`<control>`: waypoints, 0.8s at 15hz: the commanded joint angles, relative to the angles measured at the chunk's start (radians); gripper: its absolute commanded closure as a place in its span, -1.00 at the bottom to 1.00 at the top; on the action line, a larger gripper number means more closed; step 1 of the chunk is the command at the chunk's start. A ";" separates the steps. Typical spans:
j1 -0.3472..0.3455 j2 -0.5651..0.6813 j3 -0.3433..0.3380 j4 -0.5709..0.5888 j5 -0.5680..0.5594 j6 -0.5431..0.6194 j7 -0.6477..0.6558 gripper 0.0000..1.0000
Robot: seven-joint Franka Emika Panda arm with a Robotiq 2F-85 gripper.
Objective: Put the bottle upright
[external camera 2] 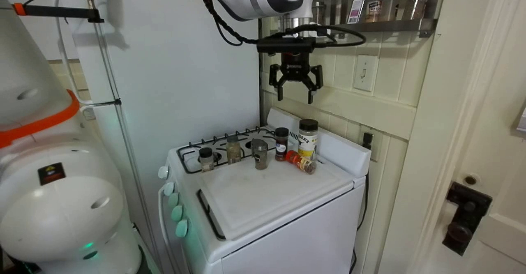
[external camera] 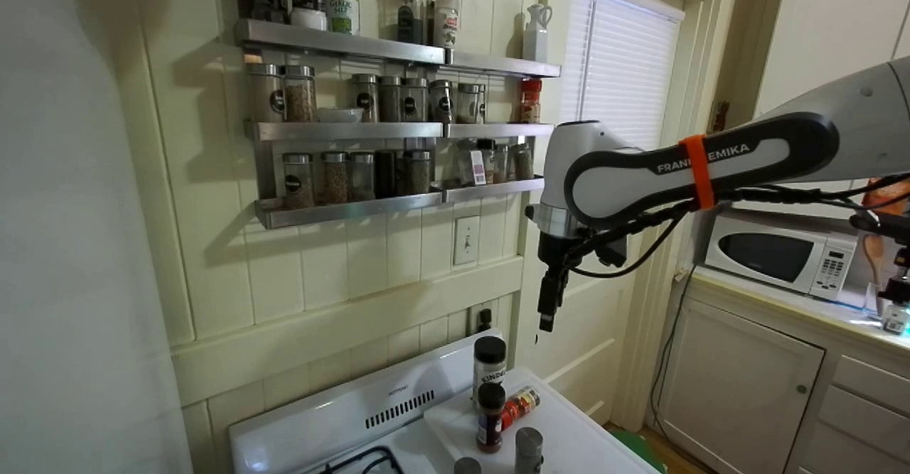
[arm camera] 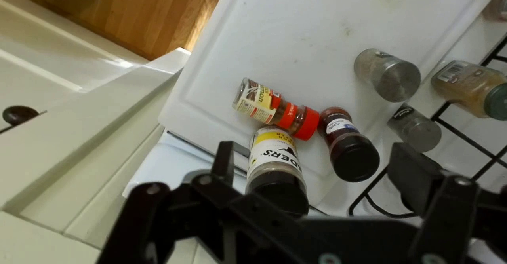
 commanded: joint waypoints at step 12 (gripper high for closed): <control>0.060 0.008 -0.032 -0.102 0.043 0.130 -0.461 -1.00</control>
